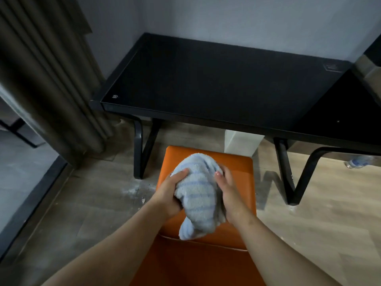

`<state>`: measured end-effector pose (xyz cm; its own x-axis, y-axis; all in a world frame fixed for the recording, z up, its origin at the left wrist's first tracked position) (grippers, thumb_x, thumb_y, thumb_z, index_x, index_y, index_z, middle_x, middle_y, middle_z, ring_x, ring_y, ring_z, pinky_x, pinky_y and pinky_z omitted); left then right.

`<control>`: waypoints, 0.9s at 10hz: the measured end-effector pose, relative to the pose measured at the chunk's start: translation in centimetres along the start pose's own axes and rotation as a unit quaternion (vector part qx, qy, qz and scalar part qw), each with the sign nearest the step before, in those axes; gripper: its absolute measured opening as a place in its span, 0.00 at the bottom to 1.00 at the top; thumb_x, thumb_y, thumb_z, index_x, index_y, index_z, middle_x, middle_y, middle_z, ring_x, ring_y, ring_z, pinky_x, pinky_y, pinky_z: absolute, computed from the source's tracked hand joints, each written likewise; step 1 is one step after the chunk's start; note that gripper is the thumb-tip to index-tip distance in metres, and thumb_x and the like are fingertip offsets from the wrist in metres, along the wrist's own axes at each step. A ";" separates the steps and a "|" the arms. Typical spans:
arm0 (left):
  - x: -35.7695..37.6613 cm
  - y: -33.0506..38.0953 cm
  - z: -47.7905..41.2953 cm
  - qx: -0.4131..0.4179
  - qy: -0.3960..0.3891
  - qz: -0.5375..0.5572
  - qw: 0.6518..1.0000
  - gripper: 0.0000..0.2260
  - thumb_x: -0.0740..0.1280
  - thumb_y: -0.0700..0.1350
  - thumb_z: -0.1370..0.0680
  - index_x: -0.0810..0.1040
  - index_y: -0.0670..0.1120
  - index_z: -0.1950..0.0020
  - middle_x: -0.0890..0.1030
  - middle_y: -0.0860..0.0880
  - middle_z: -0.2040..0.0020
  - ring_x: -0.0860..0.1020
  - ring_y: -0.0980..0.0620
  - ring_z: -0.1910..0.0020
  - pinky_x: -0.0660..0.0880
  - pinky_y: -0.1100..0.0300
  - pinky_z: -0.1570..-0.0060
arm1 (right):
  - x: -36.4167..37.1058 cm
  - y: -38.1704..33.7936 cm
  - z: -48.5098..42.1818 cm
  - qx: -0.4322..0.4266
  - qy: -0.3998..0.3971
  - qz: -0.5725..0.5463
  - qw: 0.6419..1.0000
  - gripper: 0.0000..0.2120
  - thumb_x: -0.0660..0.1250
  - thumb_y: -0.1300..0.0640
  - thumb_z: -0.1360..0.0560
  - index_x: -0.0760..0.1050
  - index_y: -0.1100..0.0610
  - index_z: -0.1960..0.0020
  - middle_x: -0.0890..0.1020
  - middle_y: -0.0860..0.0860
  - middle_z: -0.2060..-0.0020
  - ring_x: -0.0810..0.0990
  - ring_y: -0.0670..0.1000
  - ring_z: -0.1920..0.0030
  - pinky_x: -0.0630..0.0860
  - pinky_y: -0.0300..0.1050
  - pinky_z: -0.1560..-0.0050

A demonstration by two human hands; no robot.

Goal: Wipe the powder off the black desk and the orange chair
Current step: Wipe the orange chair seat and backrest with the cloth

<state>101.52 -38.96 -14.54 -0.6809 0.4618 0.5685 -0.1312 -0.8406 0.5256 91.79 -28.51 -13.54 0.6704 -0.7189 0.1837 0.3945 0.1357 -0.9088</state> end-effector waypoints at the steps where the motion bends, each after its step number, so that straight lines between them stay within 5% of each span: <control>1: -0.3 -0.2 -0.8 0.019 0.004 -0.001 1.000 0.16 0.66 0.49 0.23 0.74 0.45 0.37 0.80 0.37 0.42 0.80 0.39 0.44 0.79 0.45 0.47 | 0.9 0.6 0.4 -0.022 -0.023 0.025 0.999 0.32 0.78 0.50 0.37 0.66 0.39 0.39 0.75 0.38 0.41 0.75 0.40 0.42 0.77 0.37 0.50; 2: -0.8 0.9 -1.8 0.125 0.126 -0.239 0.955 0.17 0.67 0.50 0.23 0.70 0.49 0.36 0.79 0.45 0.43 0.80 0.45 0.45 0.78 0.44 0.46 | 0.9 1.2 0.2 -0.024 0.039 0.032 0.998 0.30 0.77 0.54 0.36 0.68 0.43 0.39 0.77 0.40 0.44 0.78 0.39 0.46 0.77 0.34 0.53; 3: -0.6 1.7 -2.4 0.156 0.137 -0.363 0.908 0.26 0.67 0.55 0.24 0.63 0.53 0.29 0.76 0.49 0.41 0.79 0.49 0.46 0.80 0.48 0.49 | 0.6 1.1 -0.4 -0.007 0.089 0.046 0.995 0.22 0.73 0.52 0.34 0.70 0.44 0.43 0.80 0.41 0.52 0.80 0.41 0.51 0.76 0.34 0.54; 4: -1.9 1.9 -3.0 0.142 0.172 -0.430 0.875 0.24 0.61 0.54 0.21 0.62 0.49 0.27 0.74 0.50 0.38 0.78 0.49 0.47 0.79 0.50 0.51 | -1.4 1.1 -1.9 0.008 0.126 0.254 0.959 0.20 0.69 0.58 0.31 0.66 0.44 0.44 0.79 0.43 0.54 0.80 0.46 0.52 0.74 0.39 0.55; 6: -8.6 -0.3 -3.8 -0.018 0.214 -0.649 0.730 0.18 0.58 0.50 0.20 0.68 0.49 0.31 0.70 0.45 0.33 0.76 0.46 0.46 0.75 0.55 0.47 | -7.3 5.5 -3.6 0.222 -0.055 0.592 0.773 0.16 0.65 0.52 0.28 0.69 0.45 0.41 0.76 0.50 0.47 0.76 0.51 0.52 0.73 0.42 0.56; 7: -11.8 -2.9 -3.2 -0.112 0.195 -0.702 0.676 0.17 0.57 0.50 0.21 0.70 0.50 0.33 0.70 0.45 0.34 0.74 0.43 0.40 0.73 0.54 0.42 | -7.8 12.5 -0.9 0.362 -0.173 0.523 0.752 0.12 0.67 0.50 0.26 0.75 0.50 0.44 0.77 0.51 0.48 0.74 0.48 0.48 0.73 0.47 0.40; 8: -14.6 -4.7 -2.8 -0.171 0.189 -0.738 0.624 0.17 0.54 0.52 0.21 0.68 0.52 0.32 0.69 0.47 0.33 0.69 0.42 0.34 0.69 0.48 0.37 | -5.9 15.5 4.1 0.395 -0.193 0.555 0.707 0.33 0.66 0.39 0.28 0.57 0.41 0.27 0.60 0.54 0.27 0.62 0.53 0.31 0.59 0.52 0.29; 9: -17.2 -5.7 -3.2 -0.224 0.210 -0.709 0.635 0.19 0.55 0.51 0.21 0.66 0.51 0.30 0.67 0.46 0.31 0.68 0.41 0.33 0.69 0.48 0.36 | -6.3 16.7 3.1 0.349 -0.160 0.606 0.696 0.33 0.63 0.39 0.27 0.56 0.42 0.26 0.58 0.54 0.26 0.58 0.59 0.27 0.59 0.54 0.30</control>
<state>111.70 -42.99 -29.38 0.2300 0.8079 -0.5426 -0.9546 0.2956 0.0355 96.10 -19.56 -28.69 0.8381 0.3863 -0.3853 -0.4490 0.8895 -0.0849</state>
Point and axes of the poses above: each hand's wrist, its own z-axis away from the middle knuckle, its own x-axis out of the palm, y = z × x, the point moved 3 cm from there along -z, towards the middle knuckle
